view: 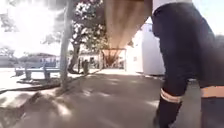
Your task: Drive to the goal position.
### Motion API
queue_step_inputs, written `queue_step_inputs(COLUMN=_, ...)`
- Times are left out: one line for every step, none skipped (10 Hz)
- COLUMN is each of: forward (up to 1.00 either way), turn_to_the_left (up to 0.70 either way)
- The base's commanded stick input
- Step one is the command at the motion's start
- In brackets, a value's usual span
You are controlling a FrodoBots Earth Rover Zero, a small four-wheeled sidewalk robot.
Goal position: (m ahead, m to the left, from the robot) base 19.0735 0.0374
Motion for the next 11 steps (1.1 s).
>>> queue_step_inputs(forward=0.70, turn_to_the_left=0.00)
queue_step_inputs(forward=0.70, turn_to_the_left=0.00)
queue_step_inputs(forward=0.70, turn_to_the_left=0.00)
queue_step_inputs(forward=0.70, turn_to_the_left=0.00)
queue_step_inputs(forward=0.70, turn_to_the_left=0.00)
queue_step_inputs(forward=0.70, turn_to_the_left=0.00)
queue_step_inputs(forward=0.70, turn_to_the_left=0.00)
queue_step_inputs(forward=0.70, turn_to_the_left=0.00)
queue_step_inputs(forward=0.70, turn_to_the_left=0.00)
queue_step_inputs(forward=0.70, turn_to_the_left=0.00)
queue_step_inputs(forward=0.70, turn_to_the_left=0.00)
